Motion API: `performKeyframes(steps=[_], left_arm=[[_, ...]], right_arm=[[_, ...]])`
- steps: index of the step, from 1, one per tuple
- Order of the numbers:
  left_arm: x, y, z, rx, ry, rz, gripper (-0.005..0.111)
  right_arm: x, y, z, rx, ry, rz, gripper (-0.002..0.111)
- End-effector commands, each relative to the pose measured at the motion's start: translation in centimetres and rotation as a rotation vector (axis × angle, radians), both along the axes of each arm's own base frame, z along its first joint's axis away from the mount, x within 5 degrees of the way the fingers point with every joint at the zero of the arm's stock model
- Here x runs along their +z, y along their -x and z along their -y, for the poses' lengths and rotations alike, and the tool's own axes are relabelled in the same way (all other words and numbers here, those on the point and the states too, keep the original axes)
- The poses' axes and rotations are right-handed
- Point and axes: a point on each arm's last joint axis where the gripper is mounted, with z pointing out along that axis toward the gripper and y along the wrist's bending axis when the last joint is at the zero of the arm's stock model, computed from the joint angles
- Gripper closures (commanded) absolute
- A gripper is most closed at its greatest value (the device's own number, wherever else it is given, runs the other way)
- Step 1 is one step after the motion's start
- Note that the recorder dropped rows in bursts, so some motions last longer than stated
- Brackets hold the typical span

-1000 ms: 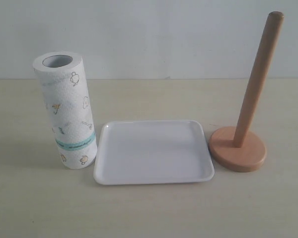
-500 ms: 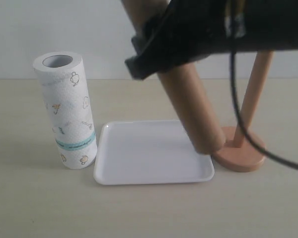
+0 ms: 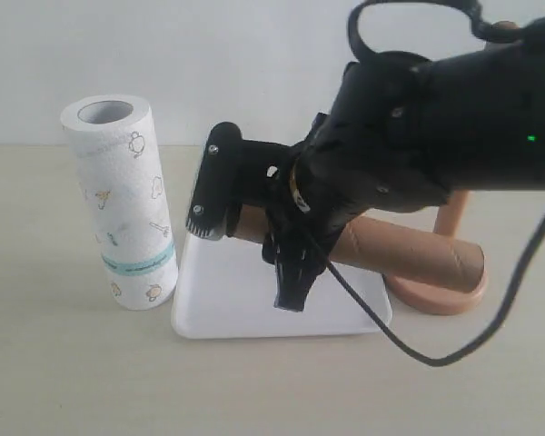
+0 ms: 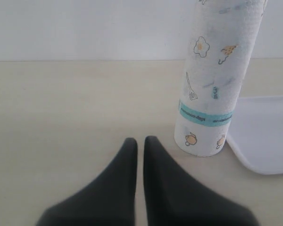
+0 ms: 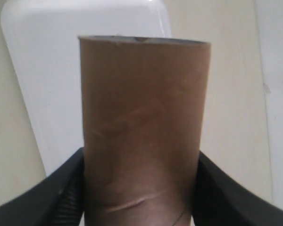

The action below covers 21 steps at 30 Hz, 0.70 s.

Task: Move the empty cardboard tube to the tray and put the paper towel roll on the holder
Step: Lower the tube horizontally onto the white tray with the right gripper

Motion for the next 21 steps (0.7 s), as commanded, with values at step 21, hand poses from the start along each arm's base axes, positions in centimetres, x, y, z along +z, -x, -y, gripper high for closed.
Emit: performKeyframes(steps=[21], left_arm=[[-0.1, 0.0, 0.0, -0.008, 0.003, 0.001, 0.102]], right_arm=[[-7.0, -10.0, -4.1, 0.215, 0.117, -0.376, 0.108]])
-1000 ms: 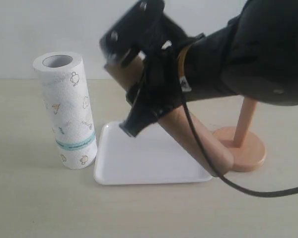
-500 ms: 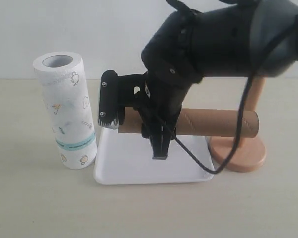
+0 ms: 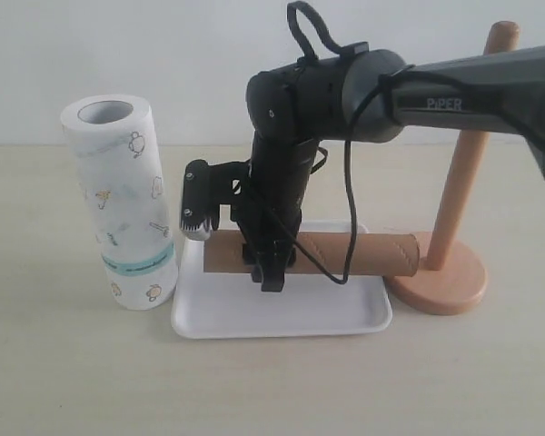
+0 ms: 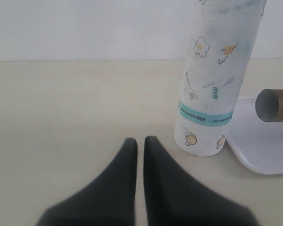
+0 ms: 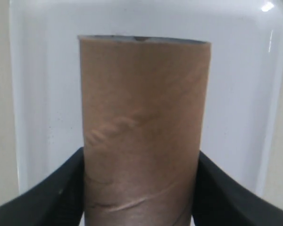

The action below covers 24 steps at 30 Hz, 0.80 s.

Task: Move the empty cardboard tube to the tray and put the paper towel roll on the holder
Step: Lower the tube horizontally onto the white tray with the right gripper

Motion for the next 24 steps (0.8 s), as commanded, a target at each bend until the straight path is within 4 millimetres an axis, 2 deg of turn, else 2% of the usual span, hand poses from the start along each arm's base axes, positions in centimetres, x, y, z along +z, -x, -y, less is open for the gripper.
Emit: performKeyframes(steps=[1, 3, 5, 11, 13, 19, 24], left_arm=[[-0.09, 0.02, 0.04, -0.008, 0.003, 0.001, 0.102], [-0.09, 0.02, 0.04, -0.008, 0.003, 0.001, 0.102], [-0.09, 0.02, 0.04, -0.008, 0.003, 0.001, 0.102], [-0.09, 0.02, 0.04, -0.008, 0.003, 0.001, 0.102], [-0.09, 0.02, 0.04, -0.008, 0.003, 0.001, 0.102], [-0.09, 0.02, 0.04, -0.008, 0.003, 0.001, 0.102], [-0.09, 0.02, 0.04, -0.008, 0.003, 0.001, 0.102]], right_arm=[[-0.73, -0.43, -0.25, -0.021, -0.014, 0.002, 0.108], [-1.18, -0.53, -0.33, -0.048, -0.019, -0.003, 0.107], [-1.45, -0.66, -0.44, -0.065, -0.028, 0.0, 0.1], [-1.61, -0.67, -0.7, -0.103, -0.062, -0.013, 0.058], [-1.6, -0.65, -0.75, -0.106, -0.068, -0.017, 0.051], [-1.58, -0.6, -0.9, -0.108, -0.079, -0.017, 0.041], [-1.16, -0.37, -0.72, -0.107, -0.066, -0.032, 0.041]])
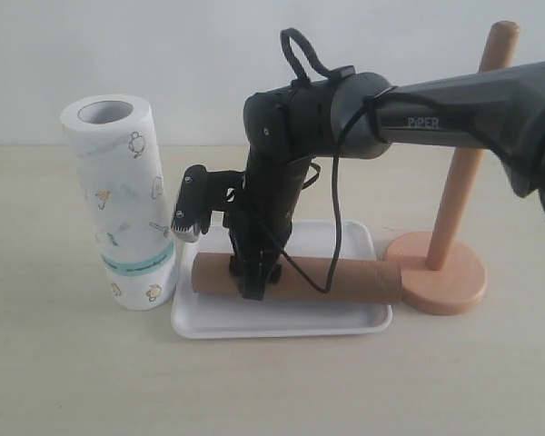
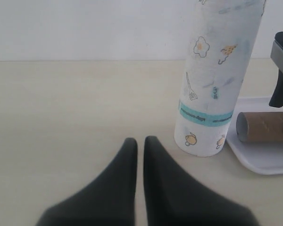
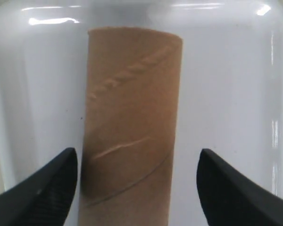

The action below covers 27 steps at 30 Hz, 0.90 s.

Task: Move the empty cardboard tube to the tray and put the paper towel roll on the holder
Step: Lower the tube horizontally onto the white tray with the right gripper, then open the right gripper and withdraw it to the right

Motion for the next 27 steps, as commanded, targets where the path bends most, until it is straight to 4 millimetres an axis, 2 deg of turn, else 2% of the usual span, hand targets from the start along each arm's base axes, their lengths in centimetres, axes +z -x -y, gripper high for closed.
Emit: performKeyframes(steps=[1, 4, 11, 13, 16, 18, 27], left_arm=[[-0.1, 0.0, 0.0, -0.008, 0.003, 0.001, 0.102], [-0.1, 0.0, 0.0, -0.008, 0.003, 0.001, 0.102], [-0.1, 0.0, 0.0, -0.008, 0.003, 0.001, 0.102], [-0.1, 0.0, 0.0, -0.008, 0.003, 0.001, 0.102], [-0.1, 0.0, 0.0, -0.008, 0.003, 0.001, 0.102], [-0.1, 0.0, 0.0, -0.008, 0.003, 0.001, 0.102], [-0.1, 0.0, 0.0, -0.008, 0.003, 0.001, 0.102]], right_arm=[[0.9, 0.2, 0.1, -0.001, -0.003, -0.007, 0.041], [2.5, 0.4, 0.3, -0.003, -0.024, 0.012, 0.041], [8.2, 1.2, 1.0, -0.017, -0.103, 0.099, 0.042], [9.5, 1.6, 1.3, -0.041, -0.123, 0.109, 0.052], [11.2, 2.0, 2.0, -0.105, -0.144, 0.11, 0.081], [12.2, 2.5, 2.5, -0.129, -0.137, 0.1, 0.107], [15.8, 5.8, 4.7, -0.243, -0.106, -0.054, 0.109]])
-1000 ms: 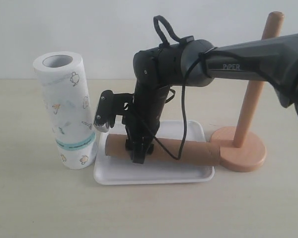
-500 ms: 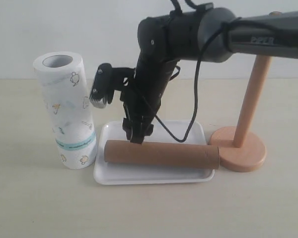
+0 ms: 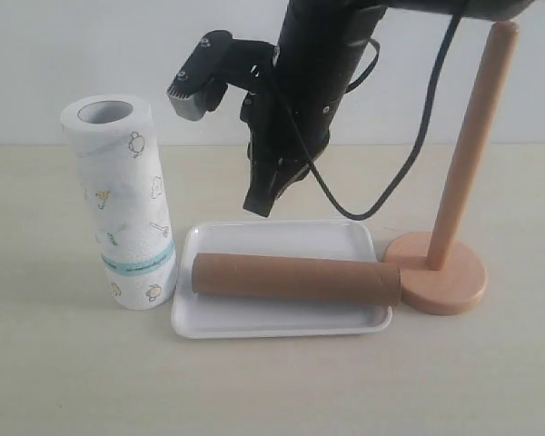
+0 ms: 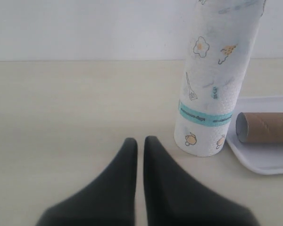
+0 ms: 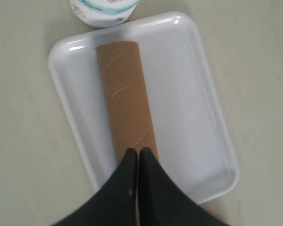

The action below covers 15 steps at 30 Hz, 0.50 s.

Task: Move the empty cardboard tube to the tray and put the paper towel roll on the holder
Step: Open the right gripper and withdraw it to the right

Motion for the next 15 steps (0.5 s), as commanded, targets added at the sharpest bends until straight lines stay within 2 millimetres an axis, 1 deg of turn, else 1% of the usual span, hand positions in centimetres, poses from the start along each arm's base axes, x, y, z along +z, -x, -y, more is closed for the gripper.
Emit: performKeyframes(steps=[1, 4, 8, 13, 15], left_arm=[[-0.1, 0.0, 0.0, -0.008, 0.003, 0.001, 0.102], [-0.1, 0.0, 0.0, -0.008, 0.003, 0.001, 0.102], [-0.1, 0.0, 0.0, -0.008, 0.003, 0.001, 0.102], [-0.1, 0.0, 0.0, -0.008, 0.003, 0.001, 0.102], [-0.1, 0.0, 0.0, -0.008, 0.003, 0.001, 0.102]], right_arm=[[2.5, 2.1, 1.3, -0.03, -0.017, -0.081, 0.109], [3.5, 3.8, 2.4, -0.03, -0.056, -0.098, 0.109], [4.4, 6.1, 4.3, -0.043, -0.091, -0.066, 0.109], [5.3, 9.7, 7.6, -0.089, -0.208, 0.053, 0.109], [5.3, 11.3, 9.1, -0.119, -0.276, 0.113, 0.109]])
